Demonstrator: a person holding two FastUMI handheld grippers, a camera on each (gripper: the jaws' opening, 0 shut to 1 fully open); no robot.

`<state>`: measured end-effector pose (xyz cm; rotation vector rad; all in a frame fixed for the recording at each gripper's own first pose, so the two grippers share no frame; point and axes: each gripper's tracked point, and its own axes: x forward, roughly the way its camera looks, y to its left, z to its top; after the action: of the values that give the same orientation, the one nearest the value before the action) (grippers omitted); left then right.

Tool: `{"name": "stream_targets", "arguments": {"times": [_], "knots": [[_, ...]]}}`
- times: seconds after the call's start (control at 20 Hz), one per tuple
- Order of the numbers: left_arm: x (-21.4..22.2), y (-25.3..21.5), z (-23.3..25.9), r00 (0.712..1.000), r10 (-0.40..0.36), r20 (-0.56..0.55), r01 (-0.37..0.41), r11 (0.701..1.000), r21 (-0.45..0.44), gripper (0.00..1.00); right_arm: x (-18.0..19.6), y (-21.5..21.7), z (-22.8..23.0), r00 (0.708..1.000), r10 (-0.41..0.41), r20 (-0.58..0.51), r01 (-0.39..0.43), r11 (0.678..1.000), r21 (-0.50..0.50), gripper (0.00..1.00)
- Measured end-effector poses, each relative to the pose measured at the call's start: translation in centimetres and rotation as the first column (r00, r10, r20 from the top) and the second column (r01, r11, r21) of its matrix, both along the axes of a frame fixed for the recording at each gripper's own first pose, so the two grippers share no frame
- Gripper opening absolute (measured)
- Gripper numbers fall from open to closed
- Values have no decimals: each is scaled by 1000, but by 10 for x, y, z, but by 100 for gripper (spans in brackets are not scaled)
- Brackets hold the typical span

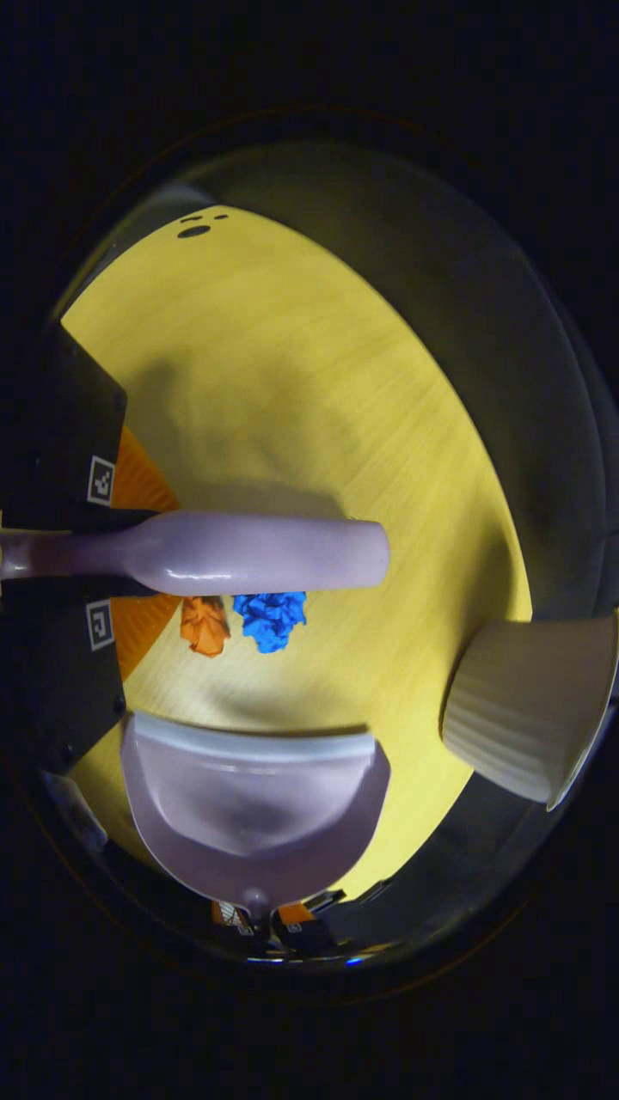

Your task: Pick up the small broom and dustpan from the desktop, sweep the trash into the dustpan with the broom, and then empty the trash into the garbage bin.

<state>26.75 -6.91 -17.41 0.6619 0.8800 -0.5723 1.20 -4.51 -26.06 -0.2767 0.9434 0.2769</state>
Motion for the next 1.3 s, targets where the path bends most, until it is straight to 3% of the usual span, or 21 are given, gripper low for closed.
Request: {"name": "stream_targets", "arguments": {"times": [0.05,0.25,0.3,0.35,0.4,0.45,0.55,0.9,1.1,1.3], "knots": [[-9,-13,-4,1000,-8,-25,7,1000,-15,26,0,0,-3,1000,6,1,-6,1000,-6,36],[-46,-45,-19,988,-109,-111,109,994,-4,26,-2,0,-3,1000,8,0,-8,1000,-4,36],[-53,-50,-22,982,-138,-129,140,990,2,26,-2,0,-2,1000,4,2,-4,1000,-1,41],[-65,-57,-25,974,-160,-163,161,987,-5,26,-1,-1,-1,1000,5,7,-5,1000,-3,36],[-76,-63,-27,966,-173,-192,173,985,-17,25,-2,-1,-2,1000,13,11,-13,1000,-12,31],[-85,-69,-29,960,-182,-213,180,983,-29,25,-2,-2,-1,1000,23,16,-23,999,-22,41],[-96,-76,-33,958,-178,-226,171,984,-50,26,-3,0,3,999,28,25,-28,999,-19,36],[-125,-70,-22,988,-23,-155,-11,977,-214,26,-3,-1,1,999,14,45,-14,1000,-11,36],[-142,-40,12,989,124,-81,-143,936,-321,26,-2,0,2,999,4,49,-5,1000,3,36],[-161,13,28,963,269,-5,-251,892,-377,25,-1,-1,5,998,17,66,-17,1000,-8,36]]}}
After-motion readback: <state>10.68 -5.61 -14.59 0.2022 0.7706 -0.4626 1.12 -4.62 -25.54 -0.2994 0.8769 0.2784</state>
